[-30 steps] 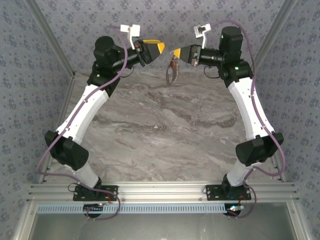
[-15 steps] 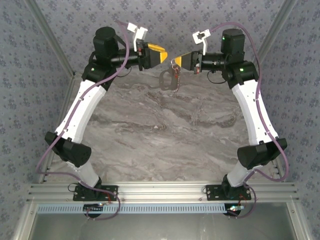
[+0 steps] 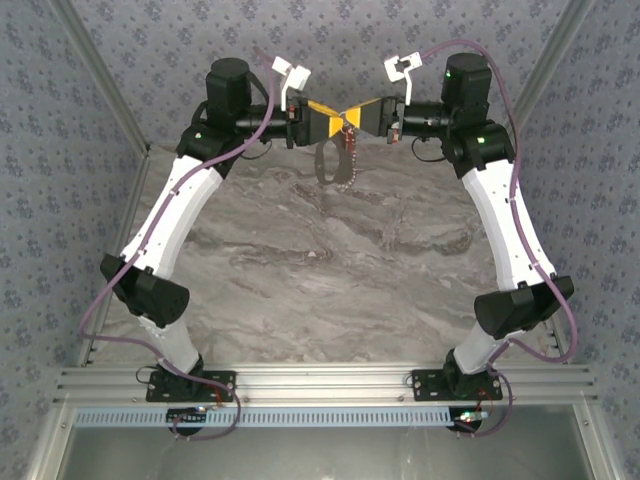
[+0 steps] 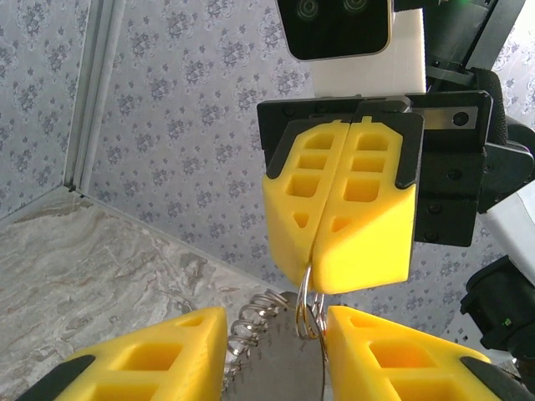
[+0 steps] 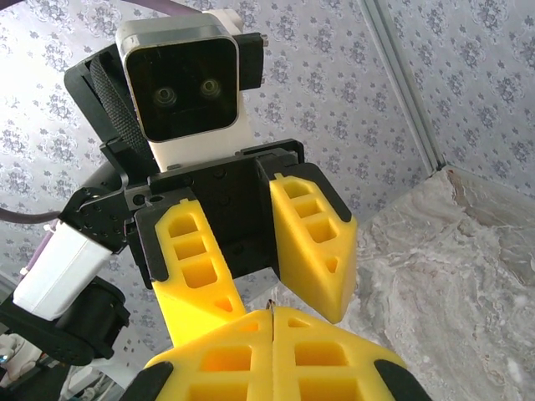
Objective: Put the keys on the keyring
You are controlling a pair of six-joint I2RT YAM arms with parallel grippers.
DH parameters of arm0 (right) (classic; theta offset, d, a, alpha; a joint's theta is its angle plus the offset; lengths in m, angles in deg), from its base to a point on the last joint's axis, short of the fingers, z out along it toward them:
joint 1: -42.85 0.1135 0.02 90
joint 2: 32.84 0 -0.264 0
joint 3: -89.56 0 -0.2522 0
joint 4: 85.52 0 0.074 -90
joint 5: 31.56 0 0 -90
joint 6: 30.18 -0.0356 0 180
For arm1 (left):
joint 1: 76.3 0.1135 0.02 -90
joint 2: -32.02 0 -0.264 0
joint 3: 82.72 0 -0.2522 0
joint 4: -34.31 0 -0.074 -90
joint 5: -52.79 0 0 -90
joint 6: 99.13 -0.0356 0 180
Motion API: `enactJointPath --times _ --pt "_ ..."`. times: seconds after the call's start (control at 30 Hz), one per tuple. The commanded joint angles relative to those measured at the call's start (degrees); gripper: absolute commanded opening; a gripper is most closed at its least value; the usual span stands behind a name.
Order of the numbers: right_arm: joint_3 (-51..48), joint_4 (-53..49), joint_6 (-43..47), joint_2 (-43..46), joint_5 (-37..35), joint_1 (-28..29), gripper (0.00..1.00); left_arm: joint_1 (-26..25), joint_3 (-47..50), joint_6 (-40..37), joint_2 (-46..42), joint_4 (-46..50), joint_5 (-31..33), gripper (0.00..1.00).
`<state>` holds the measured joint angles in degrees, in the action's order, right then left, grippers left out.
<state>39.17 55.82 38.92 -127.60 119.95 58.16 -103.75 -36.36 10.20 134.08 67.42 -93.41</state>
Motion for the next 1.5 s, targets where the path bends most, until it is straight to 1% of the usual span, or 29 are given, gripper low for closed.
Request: enactJointPath --times 0.0,0.27,0.43,0.5,0.63,0.7,0.73,0.87,1.0,1.13,1.17,1.2,1.3,1.37,1.47 --pt "-0.1 2.7 -1.2 0.9 2.2 0.5 0.0 -0.3 -1.8 0.1 -0.1 -2.2 -0.9 0.35" --pt "-0.5 3.2 -1.6 0.7 2.6 0.4 0.0 -0.3 -1.8 2.5 0.2 -5.7 -0.9 0.39" --pt "-0.8 3.8 -2.0 0.6 3.0 0.5 0.0 -0.6 -2.4 3.0 0.9 -6.2 -1.2 0.38" --pt "-1.0 4.2 -2.4 0.5 3.0 0.4 0.0 -0.7 -2.9 3.1 1.3 -6.1 -1.6 0.32" --pt "-1.4 5.5 -3.3 0.6 2.9 0.2 0.0 -1.1 -4.1 2.9 2.4 -5.0 -2.6 0.26" --pt "-1.8 6.4 -4.0 0.7 2.8 -0.1 0.0 -1.4 -4.8 2.5 2.7 -4.2 -3.2 0.21" --pt "-2.0 6.7 -4.3 0.7 3.0 -0.1 0.0 -1.5 -5.0 2.3 2.9 -3.8 -3.4 0.18" --pt "-3.2 9.9 -6.8 1.1 3.1 -0.6 0.0 -1.9 -6.2 2.2 3.5 -2.8 -4.8 0.0" --pt "-4.8 14.7 -10.6 1.3 3.2 -1.1 0.0 -2.0 -7.4 2.5 4.0 -2.3 -5.4 0.0" --pt "-7.5 22.4 -17.1 1.8 3.1 -1.9 0.0 -2.1 -7.4 2.8 3.5 -3.3 -4.1 0.0" --pt "-8.4 24.5 -18.9 2.1 3.0 -2.2 0.06 -2.1 -7.3 2.7 3.2 -3.5 -3.2 0.0" --pt "-9.3 26.7 -20.5 2.4 2.7 -2.7 0.16 -2.1 -7.0 2.8 2.8 -3.8 -1.6 0.0" --pt "-12.3 31.6 -24.4 3.8 2.0 -4.3 0.33 -2.0 -4.9 2.8 0.9 -5.7 3.6 0.0" --pt "-14.2 32.9 -25.2 4.8 1.6 -5.0 0.41 -1.9 -1.6 4.0 -1.0 -9.8 7.1 0.0" --pt "-17.1 33.2 -25.3 6.6 0.6 -5.4 0.47 -1.7 3.7 6.7 -3.8 -17.0 10.7 0.0"
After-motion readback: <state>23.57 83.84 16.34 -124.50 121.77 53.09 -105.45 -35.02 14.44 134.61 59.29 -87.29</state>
